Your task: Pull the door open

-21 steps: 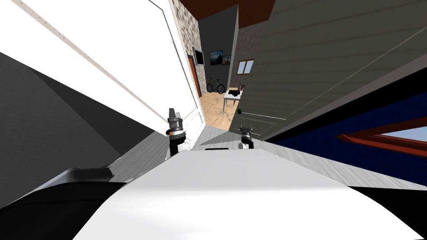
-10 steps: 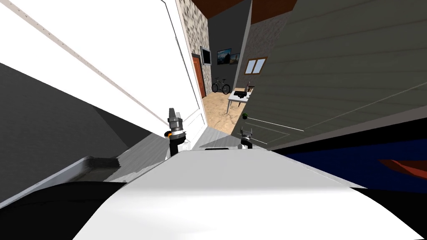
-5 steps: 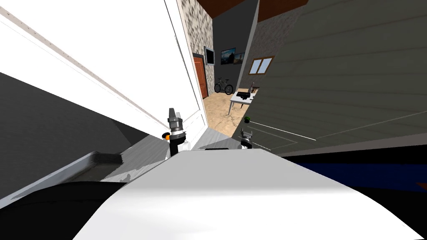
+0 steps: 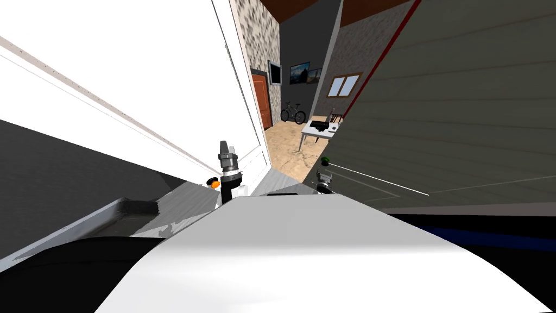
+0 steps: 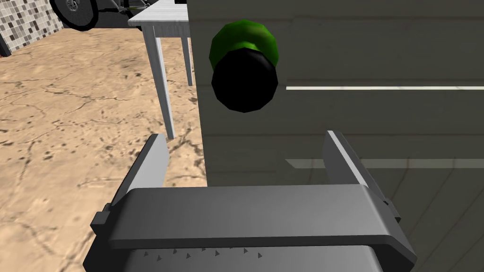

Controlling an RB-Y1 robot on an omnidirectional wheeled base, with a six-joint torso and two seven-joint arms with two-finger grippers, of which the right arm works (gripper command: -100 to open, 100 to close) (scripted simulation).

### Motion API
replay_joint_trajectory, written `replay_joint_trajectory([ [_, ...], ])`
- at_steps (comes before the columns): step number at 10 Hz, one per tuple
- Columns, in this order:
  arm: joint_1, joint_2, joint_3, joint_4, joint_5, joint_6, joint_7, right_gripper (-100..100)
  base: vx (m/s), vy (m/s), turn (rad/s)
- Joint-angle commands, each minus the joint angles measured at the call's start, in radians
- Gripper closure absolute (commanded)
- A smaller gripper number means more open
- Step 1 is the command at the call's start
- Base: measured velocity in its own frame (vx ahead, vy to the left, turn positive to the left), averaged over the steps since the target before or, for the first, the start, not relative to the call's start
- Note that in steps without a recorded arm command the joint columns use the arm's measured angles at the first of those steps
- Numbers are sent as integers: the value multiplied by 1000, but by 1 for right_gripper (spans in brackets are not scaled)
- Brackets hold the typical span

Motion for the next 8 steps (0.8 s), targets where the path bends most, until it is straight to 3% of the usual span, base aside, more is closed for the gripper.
replay_joint_trajectory([
  [1,4,-23,0,15,-5,-5,-30,-100,159,6,43],
  [2,16,-49,0,26,-9,-12,-61,-100,165,12,54],
  [5,34,-89,2,43,-15,-22,-108,-100,117,1,38],
  [6,46,-115,3,53,-19,-28,-139,-100,119,-1,50],
  [8,61,-147,4,67,-24,-36,-178,-100,140,-11,45],
])
